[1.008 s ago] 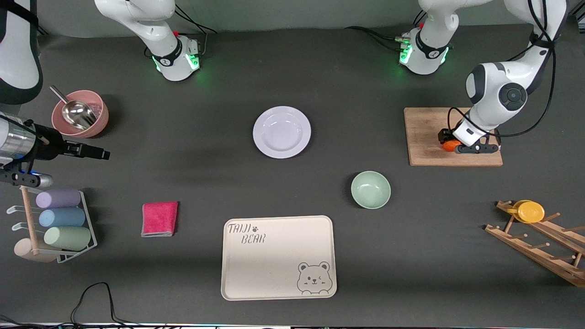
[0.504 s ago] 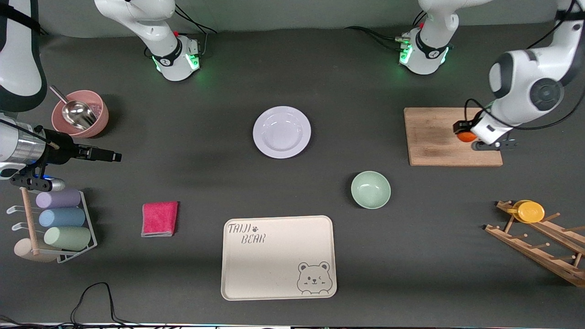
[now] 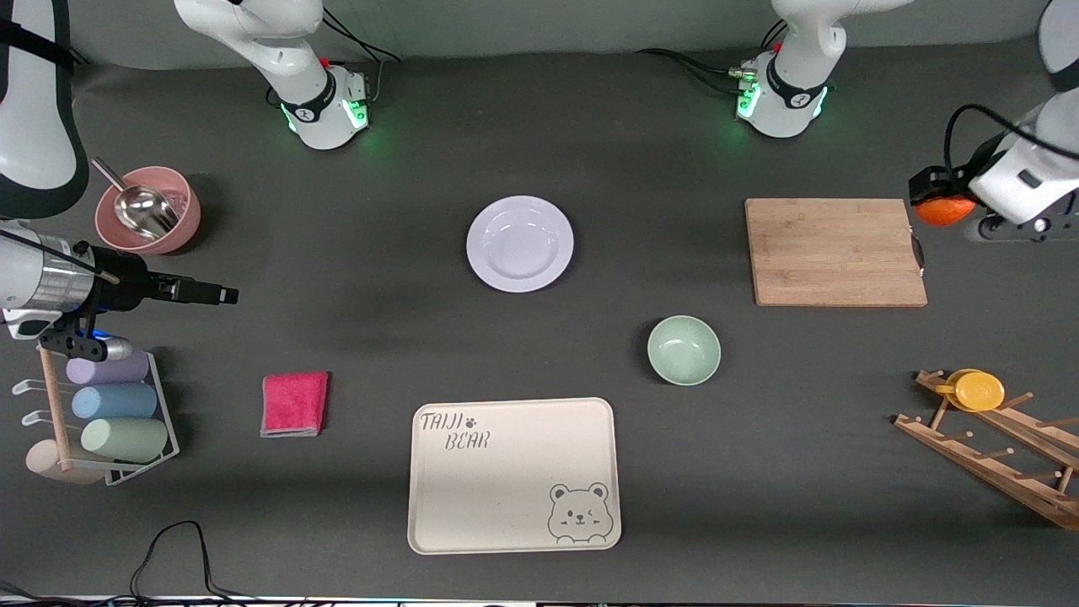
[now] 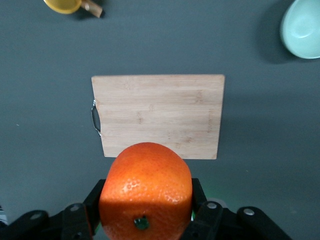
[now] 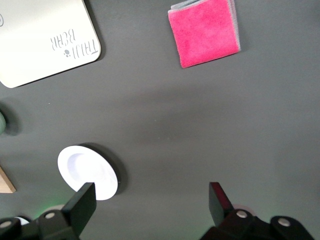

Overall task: Place orange and plate with both arms
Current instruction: 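Lift the orange with the left gripper and carry it over the plate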

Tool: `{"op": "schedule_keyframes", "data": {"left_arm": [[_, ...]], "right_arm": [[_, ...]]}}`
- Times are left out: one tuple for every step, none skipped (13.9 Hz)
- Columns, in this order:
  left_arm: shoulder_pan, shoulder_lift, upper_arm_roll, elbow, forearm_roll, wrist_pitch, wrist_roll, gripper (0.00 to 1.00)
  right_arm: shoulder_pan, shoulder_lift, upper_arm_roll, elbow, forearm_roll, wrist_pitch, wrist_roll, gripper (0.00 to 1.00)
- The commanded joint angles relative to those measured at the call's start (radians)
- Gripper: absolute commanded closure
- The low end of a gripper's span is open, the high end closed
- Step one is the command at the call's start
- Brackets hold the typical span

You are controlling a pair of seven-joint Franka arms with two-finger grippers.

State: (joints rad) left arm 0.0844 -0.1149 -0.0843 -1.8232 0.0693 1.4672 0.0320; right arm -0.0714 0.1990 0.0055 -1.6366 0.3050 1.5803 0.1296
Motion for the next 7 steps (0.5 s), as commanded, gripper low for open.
{"op": "schedule_keyframes", "data": {"left_arm": [[-0.035,0.151,-0.017,0.217,-0.003,-0.077,-0.02,1.0],[-0.038,0.178,-0.055,0.249,-0.014,-0.08,-0.077,1.0],[-0.041,0.196,-0.095,0.268,-0.019,-0.084,-0.16,1.0],[-0.044,0.207,-0.147,0.268,-0.028,-0.074,-0.252,1.0],[-0.044,0.222,-0.196,0.268,-0.049,-0.068,-0.342,1.0],[-0.048,0.233,-0.242,0.268,-0.081,-0.048,-0.444,1.0],[-0.061,0.25,-0.287,0.266,-0.088,-0.012,-0.555,1.0]], "right_arm": [[0.041,-0.009,-0.001,-0.005,0.031,0.003,0.007,0.0],[0.042,-0.013,-0.001,-0.024,0.052,0.004,0.008,0.0],[0.042,-0.024,-0.005,-0.049,0.113,0.013,0.013,0.0],[0.038,-0.024,-0.007,-0.052,0.146,0.012,0.016,0.0],[0.038,-0.026,-0.007,-0.054,0.146,0.009,0.018,0.0],[0.038,-0.03,-0.007,-0.068,0.157,0.01,0.018,0.0],[0.035,-0.032,-0.007,-0.083,0.167,0.021,0.001,0.0]]}}
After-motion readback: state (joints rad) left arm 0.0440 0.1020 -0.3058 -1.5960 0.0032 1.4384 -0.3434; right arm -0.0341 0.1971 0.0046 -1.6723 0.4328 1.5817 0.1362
